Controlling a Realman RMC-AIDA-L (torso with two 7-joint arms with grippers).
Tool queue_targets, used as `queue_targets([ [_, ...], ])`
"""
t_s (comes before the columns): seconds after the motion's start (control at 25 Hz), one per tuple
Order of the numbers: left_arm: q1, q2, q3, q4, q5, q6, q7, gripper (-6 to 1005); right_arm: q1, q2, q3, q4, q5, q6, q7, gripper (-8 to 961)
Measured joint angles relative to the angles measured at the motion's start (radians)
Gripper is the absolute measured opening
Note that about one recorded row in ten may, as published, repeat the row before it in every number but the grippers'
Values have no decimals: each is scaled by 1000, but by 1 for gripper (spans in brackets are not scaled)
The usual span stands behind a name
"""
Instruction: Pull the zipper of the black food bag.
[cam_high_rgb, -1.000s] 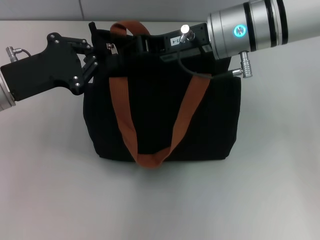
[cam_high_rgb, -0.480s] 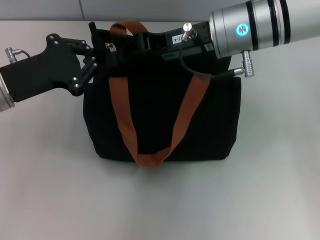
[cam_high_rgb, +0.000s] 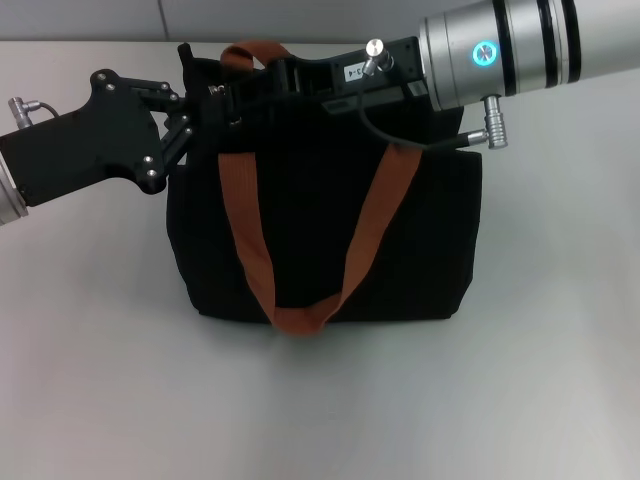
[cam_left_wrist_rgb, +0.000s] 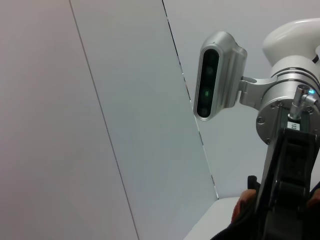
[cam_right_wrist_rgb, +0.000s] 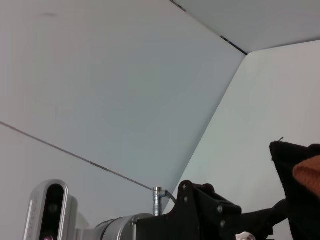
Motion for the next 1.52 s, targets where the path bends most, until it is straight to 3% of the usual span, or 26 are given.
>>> queue_targets([
  [0.4,0,0,0,0,-8,0,0,32,3,-2,-4,-13,-6,8,3,271],
  [0.64,2,0,0,0,-8,0,2,32,5,-1,-9,-22,-7,10,-4,81],
  [0.88,5,0,0,0,-8,0,3,32,0,1,-10,-41,-7,11,-21,-1],
  [1.52,12,6,0,0,-24,1,3,32,-15,-1,-12,-48,-29,23,9,-2],
])
